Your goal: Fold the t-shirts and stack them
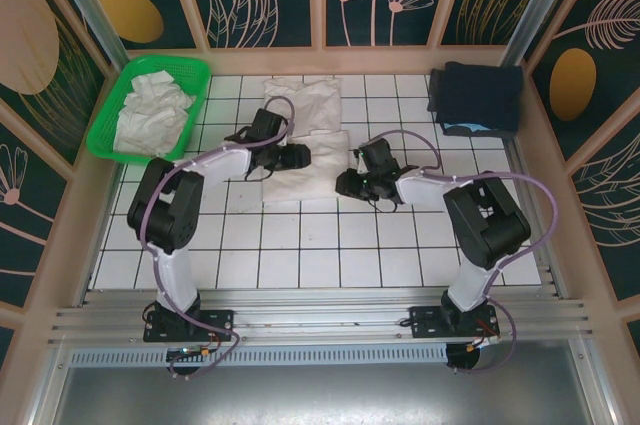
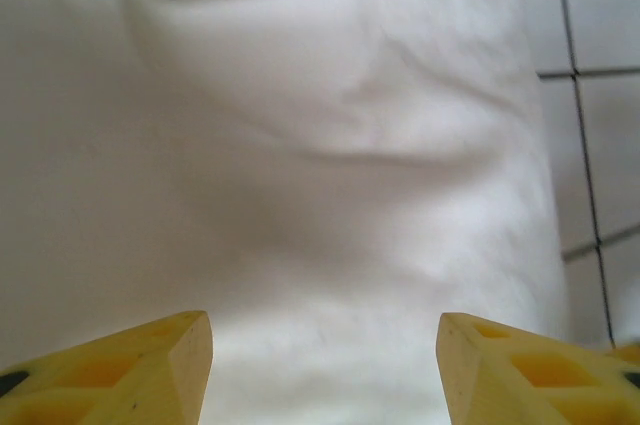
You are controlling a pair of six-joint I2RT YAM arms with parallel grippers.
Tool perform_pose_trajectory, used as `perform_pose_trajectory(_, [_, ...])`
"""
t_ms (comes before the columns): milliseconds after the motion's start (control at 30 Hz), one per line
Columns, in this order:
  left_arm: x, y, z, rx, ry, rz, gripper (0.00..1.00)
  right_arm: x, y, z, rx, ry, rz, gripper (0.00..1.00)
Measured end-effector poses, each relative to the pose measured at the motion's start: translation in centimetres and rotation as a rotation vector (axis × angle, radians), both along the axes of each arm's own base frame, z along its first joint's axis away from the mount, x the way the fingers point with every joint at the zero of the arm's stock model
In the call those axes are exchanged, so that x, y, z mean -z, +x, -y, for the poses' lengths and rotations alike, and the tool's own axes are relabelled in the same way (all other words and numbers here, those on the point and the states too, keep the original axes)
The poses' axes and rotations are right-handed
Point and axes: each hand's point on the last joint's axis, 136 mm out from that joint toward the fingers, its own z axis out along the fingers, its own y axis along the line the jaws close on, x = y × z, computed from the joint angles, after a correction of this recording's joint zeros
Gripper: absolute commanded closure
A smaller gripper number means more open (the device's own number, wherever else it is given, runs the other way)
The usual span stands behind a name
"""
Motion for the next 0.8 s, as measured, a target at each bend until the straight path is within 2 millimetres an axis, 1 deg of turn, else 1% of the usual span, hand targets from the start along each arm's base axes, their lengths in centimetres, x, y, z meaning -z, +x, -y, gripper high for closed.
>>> perform_pose_trajectory(67, [0.7, -1.5, -0.3, 0.005, -0.001, -0.019, 0.40, 0.8, 0.2, -0.1, 0.001, -0.010, -0.015, 0.72])
perform_pose_trajectory(133, [1.9, -2.5, -0.9, -0.001, 0.009, -0.049, 0.40, 1.3, 0.0, 0.0, 0.001, -0.017, -0.026, 0.71])
perform_pose_trajectory(233, [3.7, -3.9, -1.6, -0.008, 0.025, -0.090, 0.41, 1.3, 0.1, 0.1, 0.000, -0.019, -0.026, 0.67])
perform_pose_trajectory(367, [3.8, -3.7, -1.7, -0.011, 0.023, -0.078, 0.44, 1.4, -0.1, 0.4, 0.002, -0.022, -0.026, 0.66])
perform_pose_trajectory(567, [3.9, -3.7, -1.7, -0.013, 0.027, -0.078, 0.45, 0.8, -0.6, 1.9, 0.026, -0.019, -0.022, 0.68])
perform_pose_trajectory(633, [3.9, -3.7, -1.7, -0.013, 0.027, -0.077, 0.45, 0.8, -0.6, 2.0, 0.030, -0.019, -0.023, 0.69])
perform_pose_trajectory(733, [4.0, -3.6, -1.8, -0.016, 0.030, -0.076, 0.45, 0.9, -0.6, 1.9, 0.025, -0.014, -0.027, 0.73])
perform_pose_trajectory(800, [4.0, -3.6, -1.8, -0.017, 0.032, -0.076, 0.45, 1.0, -0.6, 1.9, 0.023, -0.011, -0.029, 0.73])
